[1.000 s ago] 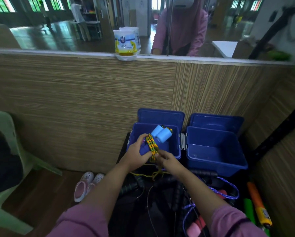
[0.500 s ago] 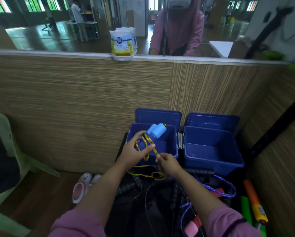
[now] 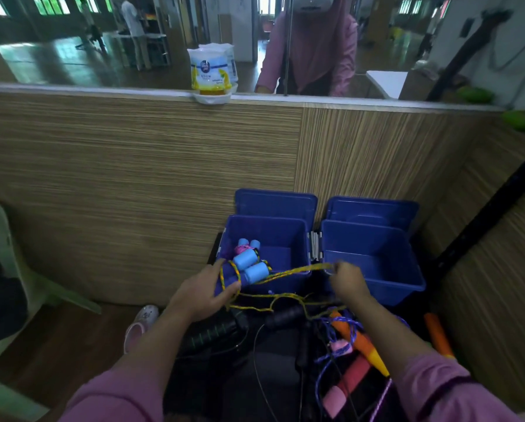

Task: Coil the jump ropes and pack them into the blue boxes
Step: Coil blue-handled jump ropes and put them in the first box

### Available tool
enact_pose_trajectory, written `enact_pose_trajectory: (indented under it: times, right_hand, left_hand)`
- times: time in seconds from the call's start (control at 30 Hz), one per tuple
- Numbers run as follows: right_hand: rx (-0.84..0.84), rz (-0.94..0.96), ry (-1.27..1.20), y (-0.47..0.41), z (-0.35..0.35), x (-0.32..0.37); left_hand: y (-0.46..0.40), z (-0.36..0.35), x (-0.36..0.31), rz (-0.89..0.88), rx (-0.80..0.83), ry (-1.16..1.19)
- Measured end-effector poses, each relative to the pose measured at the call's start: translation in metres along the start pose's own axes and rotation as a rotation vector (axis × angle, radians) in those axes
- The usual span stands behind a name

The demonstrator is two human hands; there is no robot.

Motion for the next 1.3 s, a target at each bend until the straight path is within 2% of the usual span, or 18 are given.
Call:
enact_pose_trajectory:
  times: [0.1,0.17,0.27,0.37,0.43,0.8,1.0,1.2,1.3]
  right_hand:
    - [0.212,-0.113,0.241,0.010,-0.022,-0.013]
    - [0.205,0.013,0.258,0.015,-0.029,0.004]
    - [0.223,0.305,0.081,0.026,-0.042,0.047]
    - [0.348,0.364,-0.304,0.040,-0.051,0.081]
    - [0.417,0.360,-0.416,0.043,-0.056,0.093]
    - [0.434,0.476,-0.615,0.031,-0.066,0.106]
    - [0.462,0.462,-0.643,0.030,-0.074,0.115]
    - [0.348,0.454,-0.619,0.007,-0.096,0.107]
    - [0.328,0.429,-0.680,0.007,-0.086,0.110]
  left_hand:
    - [-0.002,0.009,-0.007,-0.054,-0.021,0.060]
    - [-0.006,0.015,-0.020,-0.139,-0.041,0.126]
    - [-0.013,0.021,-0.044,-0.226,-0.065,0.217]
    - [-0.017,0.029,-0.063,-0.253,-0.094,0.291]
    - [-0.019,0.033,-0.072,-0.269,-0.092,0.332]
    - [-0.021,0.041,-0.083,-0.293,-0.143,0.585]
    - [-0.029,0.032,-0.088,-0.203,-0.095,0.614]
    - [-0.038,0.039,-0.107,-0.184,-0.007,0.940]
    - [-0.040,0.043,-0.112,-0.185,0.030,0.999]
Point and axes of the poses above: each hand's wrist, its own y-axis away from the middle knuckle, its own z-axis out of the back of the hand, x = y × z, the point moved 5 cm from there along -y, towards the middle knuckle, and after that the axes turned 8 degrees about x, right-handed, at the moved point
